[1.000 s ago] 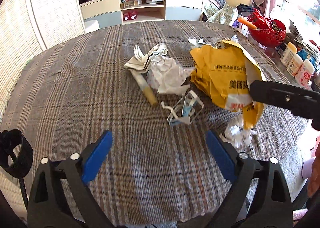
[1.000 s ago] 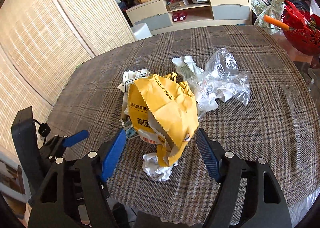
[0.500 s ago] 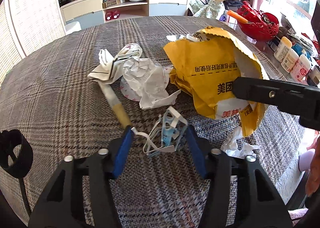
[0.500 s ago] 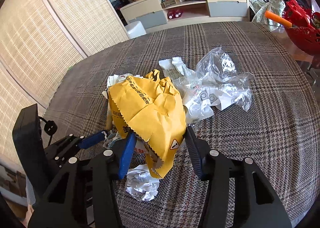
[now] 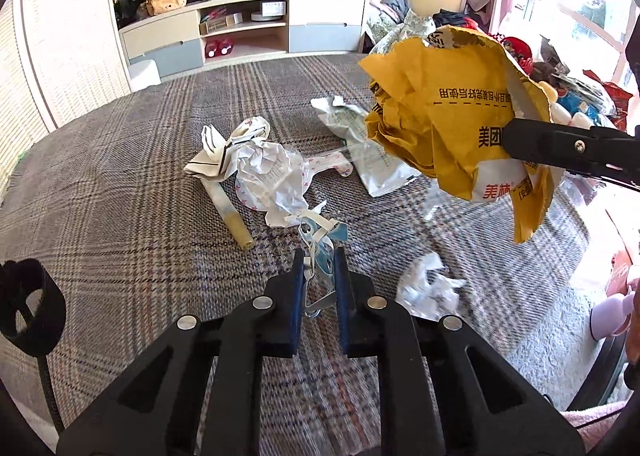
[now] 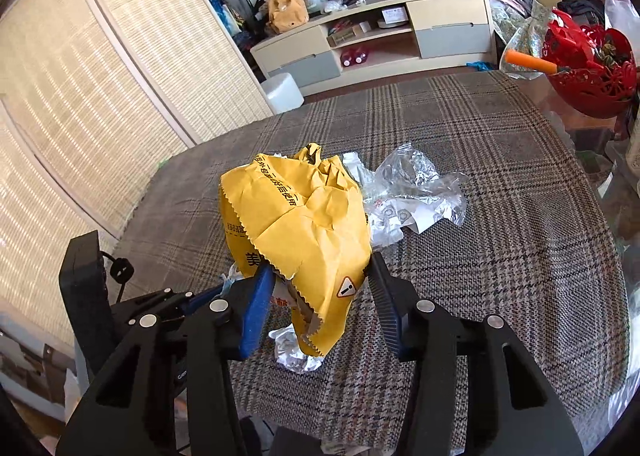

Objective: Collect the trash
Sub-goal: 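Carry both items down to the bin and open both tools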

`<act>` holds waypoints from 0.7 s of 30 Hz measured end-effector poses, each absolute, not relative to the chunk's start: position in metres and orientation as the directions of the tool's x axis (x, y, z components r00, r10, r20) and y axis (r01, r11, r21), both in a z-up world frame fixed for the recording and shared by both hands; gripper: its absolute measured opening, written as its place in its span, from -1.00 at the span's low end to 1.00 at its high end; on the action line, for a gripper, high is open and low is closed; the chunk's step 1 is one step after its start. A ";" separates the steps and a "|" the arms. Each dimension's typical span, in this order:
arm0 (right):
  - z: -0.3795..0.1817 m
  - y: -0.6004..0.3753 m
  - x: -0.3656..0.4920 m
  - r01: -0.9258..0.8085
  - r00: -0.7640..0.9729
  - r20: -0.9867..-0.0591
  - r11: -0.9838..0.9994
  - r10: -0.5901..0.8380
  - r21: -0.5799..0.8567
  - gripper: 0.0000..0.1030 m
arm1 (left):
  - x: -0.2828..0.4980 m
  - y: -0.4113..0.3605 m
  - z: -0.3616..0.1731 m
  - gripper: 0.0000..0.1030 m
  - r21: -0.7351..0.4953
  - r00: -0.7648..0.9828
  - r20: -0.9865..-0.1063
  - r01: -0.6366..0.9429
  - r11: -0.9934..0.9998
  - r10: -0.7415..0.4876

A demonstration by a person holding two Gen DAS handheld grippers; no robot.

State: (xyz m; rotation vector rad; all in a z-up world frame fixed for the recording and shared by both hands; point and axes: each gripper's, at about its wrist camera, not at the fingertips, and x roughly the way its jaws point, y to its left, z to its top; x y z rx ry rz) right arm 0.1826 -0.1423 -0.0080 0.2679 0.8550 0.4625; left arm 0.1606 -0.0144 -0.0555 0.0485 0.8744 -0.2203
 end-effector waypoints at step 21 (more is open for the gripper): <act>-0.033 -0.179 0.043 -0.255 0.610 -0.667 0.903 0.428 0.346 -0.05 | 0.016 -0.042 -0.063 -0.75 -0.083 0.632 -0.752 0.193 0.978 -0.188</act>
